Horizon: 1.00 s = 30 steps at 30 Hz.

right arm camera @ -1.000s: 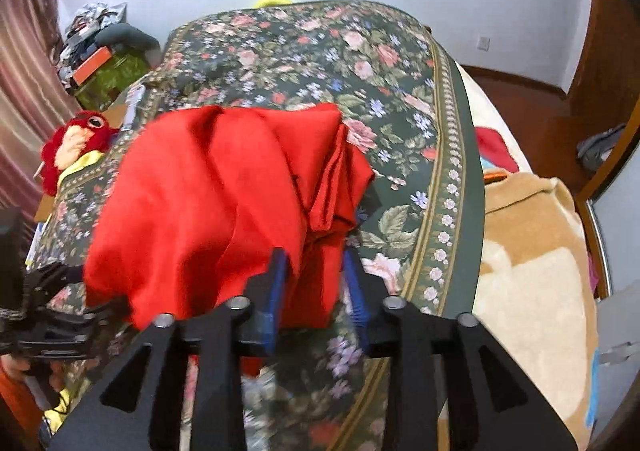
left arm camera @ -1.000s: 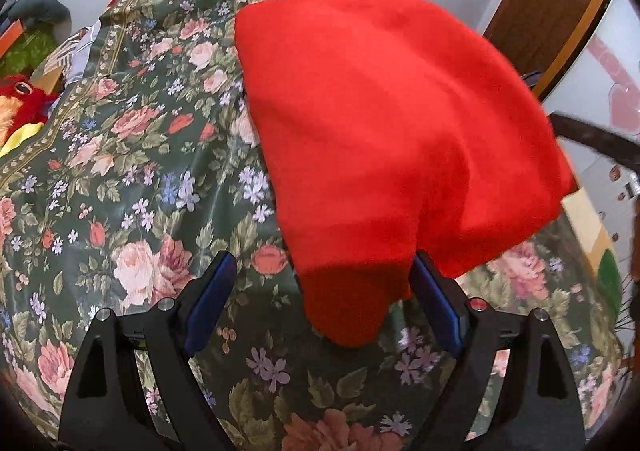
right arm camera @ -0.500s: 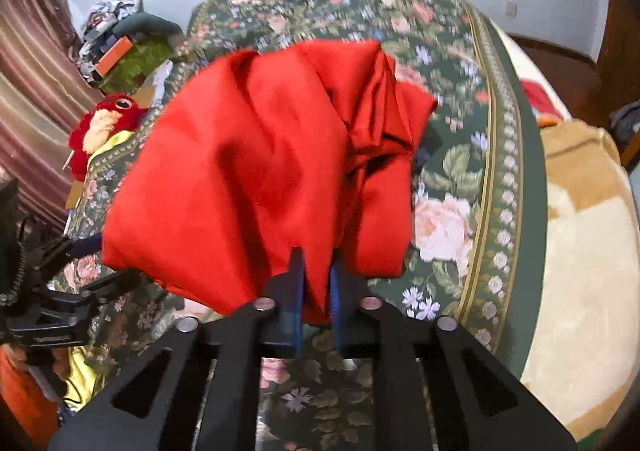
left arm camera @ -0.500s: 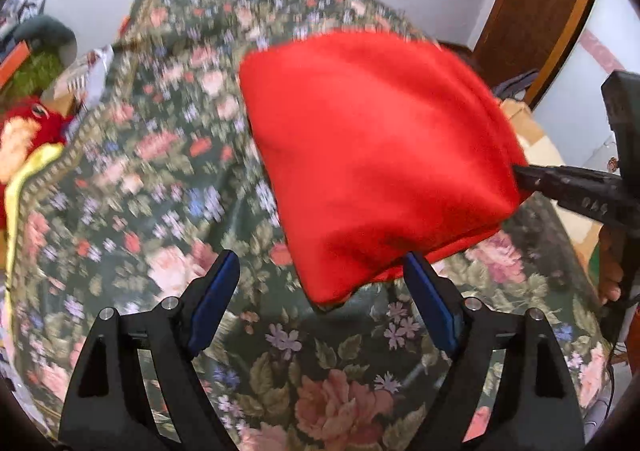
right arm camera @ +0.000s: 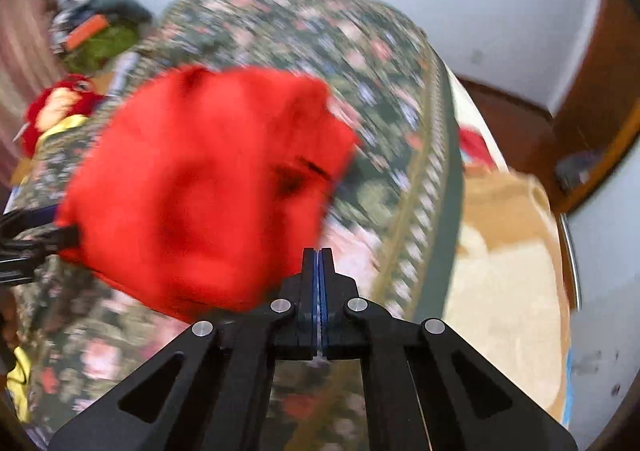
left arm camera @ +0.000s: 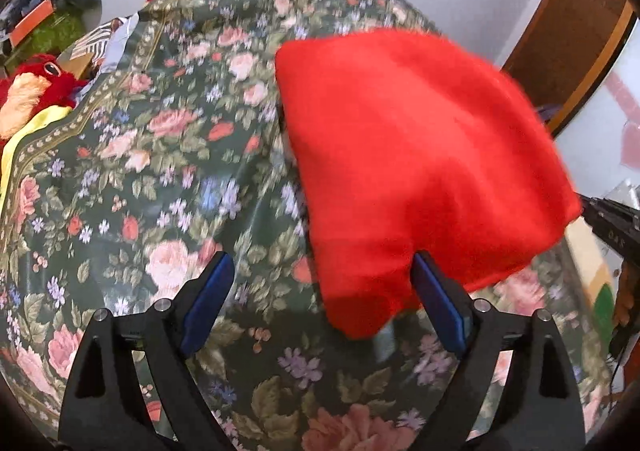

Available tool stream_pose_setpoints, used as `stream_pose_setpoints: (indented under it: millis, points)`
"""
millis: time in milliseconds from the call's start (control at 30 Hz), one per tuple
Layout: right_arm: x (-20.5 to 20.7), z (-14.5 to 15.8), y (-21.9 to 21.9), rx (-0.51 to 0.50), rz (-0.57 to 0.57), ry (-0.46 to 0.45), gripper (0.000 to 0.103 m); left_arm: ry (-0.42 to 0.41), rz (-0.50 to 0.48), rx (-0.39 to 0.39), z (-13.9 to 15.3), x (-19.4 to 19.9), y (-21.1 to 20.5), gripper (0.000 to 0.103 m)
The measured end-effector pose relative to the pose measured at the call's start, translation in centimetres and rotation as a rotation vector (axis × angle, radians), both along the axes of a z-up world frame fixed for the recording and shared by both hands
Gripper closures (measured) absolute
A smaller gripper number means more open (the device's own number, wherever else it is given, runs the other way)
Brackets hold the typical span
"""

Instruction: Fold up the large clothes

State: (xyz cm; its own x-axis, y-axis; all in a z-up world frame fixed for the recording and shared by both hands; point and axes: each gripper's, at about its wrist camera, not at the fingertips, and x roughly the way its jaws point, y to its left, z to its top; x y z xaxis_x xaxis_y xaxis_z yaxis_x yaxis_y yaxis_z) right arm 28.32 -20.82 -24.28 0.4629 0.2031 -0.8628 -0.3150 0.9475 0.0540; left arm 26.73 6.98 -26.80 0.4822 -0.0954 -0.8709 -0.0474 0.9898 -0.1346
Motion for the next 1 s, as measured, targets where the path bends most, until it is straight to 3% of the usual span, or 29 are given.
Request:
stream_pose_setpoints:
  millis: [67, 300, 367, 433, 500, 533, 800, 1000]
  points:
    - [0.3, -1.0, -1.4, 0.002, -0.044, 0.026, 0.102, 0.068, -0.02, 0.065, -1.7, -0.1, -0.6, 0.016]
    - [-0.4, 1.8, -3.5, 0.099, -0.066, 0.001, 0.097, 0.015, -0.005, 0.061, 0.0, -1.5, 0.2, 0.018]
    - [-0.2, 3.2, -3.3, 0.142, -0.06, -0.004, 0.08, -0.012, -0.016, 0.073, 1.3, -1.8, 0.2, 0.018]
    - [-0.4, 4.2, -2.9, 0.196, -0.056, -0.026, 0.04, -0.045, -0.029, 0.088, 2.6, -2.1, 0.2, 0.018]
    - [-0.2, 5.2, -2.2, 0.244, -0.056, -0.064, 0.024, -0.079, -0.044, 0.116, 3.9, -2.2, 0.1, 0.018]
    - [0.0, 5.5, -1.7, 0.263, -0.052, -0.07, 0.02, -0.09, -0.048, 0.122, 4.4, -2.2, 0.1, 0.018]
    - [3.1, 5.1, 2.8, 0.382, -0.024, 0.048, 0.019, -0.149, -0.008, 0.077, 6.6, 0.9, 1.8, 0.018]
    - [4.4, 3.9, 6.7, 0.35, 0.046, 0.069, 0.019, -0.081, -0.002, -0.071, 4.4, 4.4, 2.9, 0.018]
